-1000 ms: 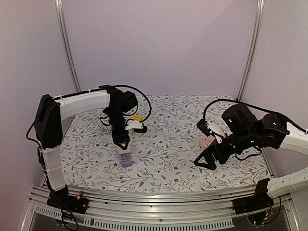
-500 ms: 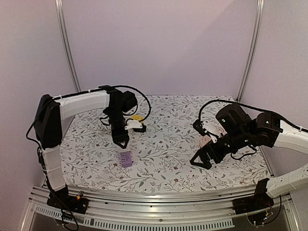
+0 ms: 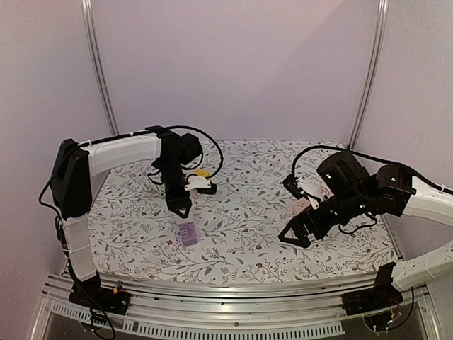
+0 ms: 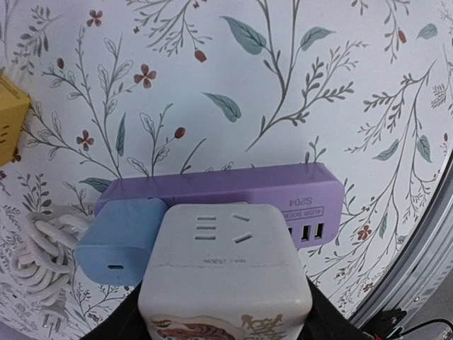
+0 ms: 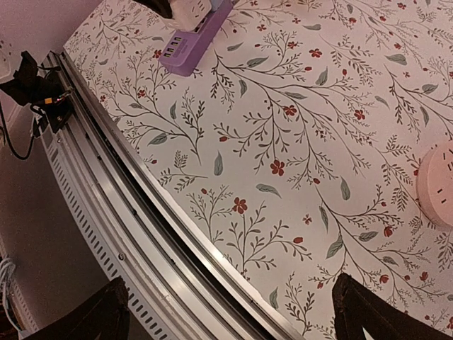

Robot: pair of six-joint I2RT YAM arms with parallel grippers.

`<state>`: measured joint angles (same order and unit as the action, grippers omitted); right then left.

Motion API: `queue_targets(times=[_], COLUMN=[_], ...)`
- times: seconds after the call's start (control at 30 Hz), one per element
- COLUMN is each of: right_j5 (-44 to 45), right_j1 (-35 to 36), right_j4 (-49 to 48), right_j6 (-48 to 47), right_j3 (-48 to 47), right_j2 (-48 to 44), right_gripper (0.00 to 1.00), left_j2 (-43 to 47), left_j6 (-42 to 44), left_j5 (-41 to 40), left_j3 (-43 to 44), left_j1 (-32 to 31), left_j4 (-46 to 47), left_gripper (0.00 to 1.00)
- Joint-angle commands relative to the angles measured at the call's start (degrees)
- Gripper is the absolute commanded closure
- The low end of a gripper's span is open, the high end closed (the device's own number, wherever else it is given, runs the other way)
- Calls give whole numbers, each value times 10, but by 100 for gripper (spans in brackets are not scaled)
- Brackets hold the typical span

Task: Insert the plug

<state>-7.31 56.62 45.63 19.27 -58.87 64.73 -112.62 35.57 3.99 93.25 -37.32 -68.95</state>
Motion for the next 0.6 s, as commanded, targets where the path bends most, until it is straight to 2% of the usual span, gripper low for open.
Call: queue_targets(times=[0.0, 0.57], right_j5=[4, 12], right_j1=[5, 13], right_j4=[-3, -7], right_j6=[8, 20], right_j3=[-13, -10], right_j2=[3, 8], right_gripper=[1, 1], left_j2=[-19, -42], left_j6=[-6, -37], left_j5=[13, 32], left_j3=[17, 19], left_j1=[7, 15], left_j4=[13, 5], left_gripper=[100, 100])
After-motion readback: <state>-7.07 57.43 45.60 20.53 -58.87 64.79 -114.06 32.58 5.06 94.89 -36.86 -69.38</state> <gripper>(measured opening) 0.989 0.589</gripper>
